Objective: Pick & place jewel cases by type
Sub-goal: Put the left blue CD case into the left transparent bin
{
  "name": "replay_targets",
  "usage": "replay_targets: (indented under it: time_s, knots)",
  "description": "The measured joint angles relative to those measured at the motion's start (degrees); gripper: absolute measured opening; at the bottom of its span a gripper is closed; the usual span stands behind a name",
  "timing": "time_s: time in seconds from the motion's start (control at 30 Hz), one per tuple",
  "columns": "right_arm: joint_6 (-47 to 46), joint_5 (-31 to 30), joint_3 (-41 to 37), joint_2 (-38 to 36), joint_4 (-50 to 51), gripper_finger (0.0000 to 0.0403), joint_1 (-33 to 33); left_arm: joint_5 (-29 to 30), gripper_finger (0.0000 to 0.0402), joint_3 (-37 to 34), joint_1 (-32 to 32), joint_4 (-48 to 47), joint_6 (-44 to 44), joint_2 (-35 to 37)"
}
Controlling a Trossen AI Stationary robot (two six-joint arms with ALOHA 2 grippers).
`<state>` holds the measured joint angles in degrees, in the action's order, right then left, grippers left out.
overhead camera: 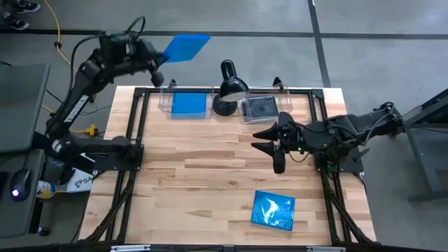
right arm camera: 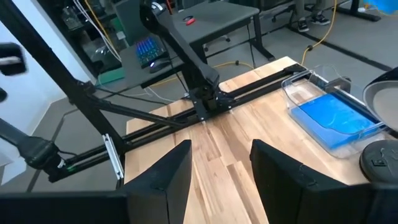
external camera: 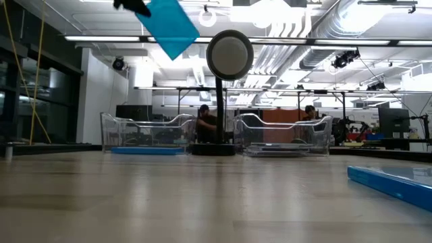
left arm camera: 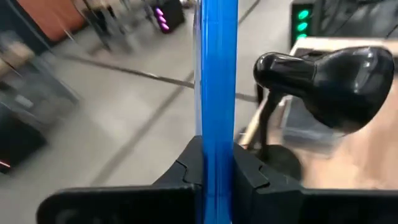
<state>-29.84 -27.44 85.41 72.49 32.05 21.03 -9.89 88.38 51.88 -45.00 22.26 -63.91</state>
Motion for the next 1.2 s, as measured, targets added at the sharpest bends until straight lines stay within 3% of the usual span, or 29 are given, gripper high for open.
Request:
replay_targets:
  time_s: [0.23,0.53,0.83,1.2]
  knots:
    - [-2.2,-7.3,0.0,0.4,0.0,0.0150,4.4,-19.6,0.0021,0.0,12.9,-0.1,-10.5,-5.1]
    - [-4.0,-12.8,0.0,4.4,-0.2,0.0150,6.9,-31.4,0.0021,-2.3,24.5,-1.5,-15.9,-6.0]
    - [-6.2,-13.1,0.0,8.2,-0.2,0.0150,6.7,-36.3,0.0021,-19.7,24.2,6.4,-20.0,0.1]
    - [-6.2,-18.2,0.0,8.0,-0.2,0.0151,6.7,-34.6,0.0021,-45.7,23.5,29.5,-44.8,13.7]
